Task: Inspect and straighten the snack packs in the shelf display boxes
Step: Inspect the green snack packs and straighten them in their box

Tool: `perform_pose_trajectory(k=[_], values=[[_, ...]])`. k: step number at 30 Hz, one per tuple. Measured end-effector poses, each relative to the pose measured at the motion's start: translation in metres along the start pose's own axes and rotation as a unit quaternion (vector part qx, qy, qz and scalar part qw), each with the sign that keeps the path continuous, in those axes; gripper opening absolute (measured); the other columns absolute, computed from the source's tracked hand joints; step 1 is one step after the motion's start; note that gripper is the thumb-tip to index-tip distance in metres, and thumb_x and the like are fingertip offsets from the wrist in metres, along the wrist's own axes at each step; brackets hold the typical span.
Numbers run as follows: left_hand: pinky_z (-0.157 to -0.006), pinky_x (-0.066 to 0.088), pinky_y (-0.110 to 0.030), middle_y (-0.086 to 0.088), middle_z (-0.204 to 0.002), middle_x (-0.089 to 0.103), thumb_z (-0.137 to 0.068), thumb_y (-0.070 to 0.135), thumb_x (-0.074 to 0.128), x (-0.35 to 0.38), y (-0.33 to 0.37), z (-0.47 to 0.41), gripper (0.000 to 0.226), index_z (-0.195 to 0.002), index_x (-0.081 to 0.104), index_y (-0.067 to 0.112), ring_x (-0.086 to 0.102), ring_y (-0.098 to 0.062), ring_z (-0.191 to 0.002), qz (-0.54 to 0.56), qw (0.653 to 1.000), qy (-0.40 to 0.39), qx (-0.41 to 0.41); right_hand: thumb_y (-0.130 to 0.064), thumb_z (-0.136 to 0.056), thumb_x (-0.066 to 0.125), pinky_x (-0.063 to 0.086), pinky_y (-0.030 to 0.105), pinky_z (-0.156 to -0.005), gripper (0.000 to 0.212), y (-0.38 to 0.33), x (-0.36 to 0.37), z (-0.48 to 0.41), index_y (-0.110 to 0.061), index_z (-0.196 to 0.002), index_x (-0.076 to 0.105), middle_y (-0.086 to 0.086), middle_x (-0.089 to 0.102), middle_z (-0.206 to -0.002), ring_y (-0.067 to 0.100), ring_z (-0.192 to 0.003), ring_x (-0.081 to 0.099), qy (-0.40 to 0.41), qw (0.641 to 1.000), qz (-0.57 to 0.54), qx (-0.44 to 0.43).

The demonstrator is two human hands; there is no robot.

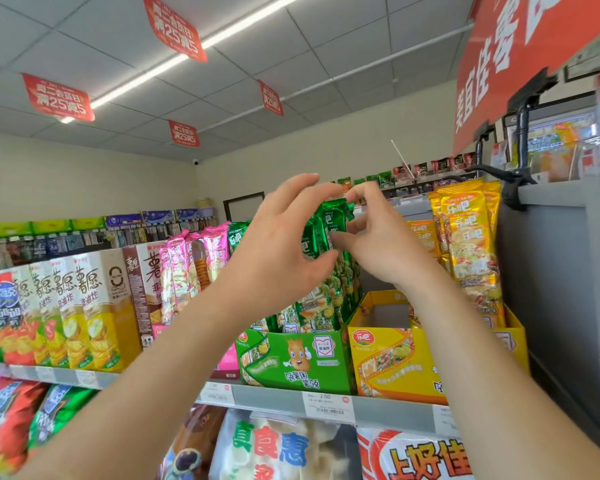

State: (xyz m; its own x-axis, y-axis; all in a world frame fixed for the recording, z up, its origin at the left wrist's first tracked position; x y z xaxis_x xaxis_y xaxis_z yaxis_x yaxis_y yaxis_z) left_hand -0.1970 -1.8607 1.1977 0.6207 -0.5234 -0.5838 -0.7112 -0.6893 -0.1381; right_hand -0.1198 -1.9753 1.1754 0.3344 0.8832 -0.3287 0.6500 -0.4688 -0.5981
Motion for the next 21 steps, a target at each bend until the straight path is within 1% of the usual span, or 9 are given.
perform_pose_trajectory(k=[2,4,7,10,12,15,17,19,21], values=[[-0.106,0.034,-0.019,-0.002,-0.137,0.047,-0.075,0.004,0.073,-0.002,0.002,-0.001,0.065,-0.135,0.050,0.016,0.044,-0.014,-0.126,0.050,0.998,0.035,-0.003,-0.025,-0.088,0.069,0.037,0.027,-0.054,0.036,0.002,0.002,0.000,-0.029,-0.112,0.043,-0.006,0.058,-0.076,0.010,-0.068,0.058,-0.001,1.000,0.004,0.005],[-0.105,0.029,-0.012,-0.002,-0.136,0.050,-0.076,0.005,0.066,0.001,0.001,-0.001,0.064,-0.136,0.047,0.013,0.042,-0.014,-0.128,0.035,0.999,0.032,-0.015,-0.028,-0.088,0.069,0.036,0.026,-0.054,0.029,0.003,0.003,-0.001,-0.031,-0.109,0.051,-0.009,0.059,-0.075,0.007,-0.069,0.058,-0.011,1.000,0.012,0.013],[-0.101,0.037,-0.027,-0.007,-0.131,0.059,-0.084,0.020,0.060,0.004,-0.002,0.001,0.056,-0.138,0.047,0.009,0.050,-0.024,-0.122,-0.084,0.995,0.042,-0.033,-0.029,-0.088,0.069,0.037,0.026,-0.054,0.021,0.003,0.003,0.000,-0.038,-0.098,0.054,-0.013,0.058,-0.075,0.004,-0.068,0.057,-0.018,1.000,0.015,0.013],[-0.079,0.048,-0.033,-0.008,-0.111,0.069,-0.090,0.025,0.063,0.003,-0.001,0.005,0.045,-0.131,0.056,0.009,0.063,-0.026,-0.097,-0.118,0.989,0.071,-0.043,-0.025,-0.089,0.067,0.040,0.022,-0.056,0.026,-0.001,0.000,0.001,-0.027,-0.115,0.061,-0.014,0.059,-0.080,0.000,-0.072,0.056,0.012,1.000,0.015,-0.002],[-0.072,0.048,-0.032,-0.007,-0.104,0.071,-0.090,0.024,0.064,0.002,-0.002,0.005,0.041,-0.129,0.059,0.011,0.064,-0.024,-0.086,-0.115,0.989,0.081,-0.043,-0.022,-0.092,0.064,0.049,0.024,-0.066,0.034,-0.011,-0.012,0.001,-0.022,-0.125,0.059,-0.012,0.063,-0.093,0.003,-0.084,0.060,0.078,0.997,0.000,-0.021],[-0.072,0.042,-0.028,-0.005,-0.105,0.071,-0.092,0.024,0.059,0.001,-0.005,0.005,0.035,-0.126,0.062,0.015,0.063,-0.024,-0.092,-0.098,0.990,0.080,-0.055,-0.017,-0.095,0.059,0.054,0.032,-0.085,0.034,-0.042,-0.047,0.007,-0.013,-0.129,0.058,-0.001,0.066,-0.110,0.011,-0.096,0.062,0.219,0.969,-0.056,-0.097],[-0.074,0.037,-0.026,-0.003,-0.110,0.070,-0.095,0.025,0.053,0.000,-0.006,0.004,0.033,-0.125,0.063,0.016,0.061,-0.022,-0.098,-0.078,0.993,0.070,-0.056,-0.015,-0.098,0.054,0.052,0.022,-0.082,0.038,-0.065,-0.070,0.018,-0.006,-0.134,0.051,0.006,0.062,-0.117,0.009,-0.100,0.060,0.300,0.933,-0.108,-0.166],[-0.071,0.036,-0.024,0.000,-0.107,0.071,-0.097,0.025,0.050,-0.002,-0.008,0.002,0.030,-0.122,0.065,0.017,0.060,-0.015,-0.089,-0.056,0.995,0.061,-0.060,-0.010,-0.100,0.050,0.051,0.019,-0.081,0.041,-0.083,-0.086,0.037,0.004,-0.137,0.041,0.017,0.057,-0.122,0.008,-0.106,0.056,0.364,0.890,-0.139,-0.238],[-0.062,0.037,-0.024,0.003,-0.094,0.072,-0.100,0.023,0.049,-0.005,-0.012,-0.001,0.027,-0.117,0.069,0.018,0.054,-0.003,-0.065,-0.016,0.996,0.054,-0.070,-0.006,-0.101,0.045,0.052,0.037,-0.087,0.040,-0.095,-0.090,0.052,0.009,-0.138,0.035,0.023,0.054,-0.123,0.021,-0.113,0.055,0.383,0.866,-0.140,-0.291]])
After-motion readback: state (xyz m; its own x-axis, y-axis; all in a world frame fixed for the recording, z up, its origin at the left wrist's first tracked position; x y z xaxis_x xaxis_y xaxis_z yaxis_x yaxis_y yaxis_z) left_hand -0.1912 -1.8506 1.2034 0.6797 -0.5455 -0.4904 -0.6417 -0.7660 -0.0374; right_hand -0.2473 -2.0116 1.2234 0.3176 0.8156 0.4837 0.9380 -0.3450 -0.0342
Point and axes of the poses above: each hand's wrist, its own z-axis away from the middle knuckle, its own x-axis out of the palm, y = z × x, the point moved 9 cm from there along -z, towards the middle knuckle
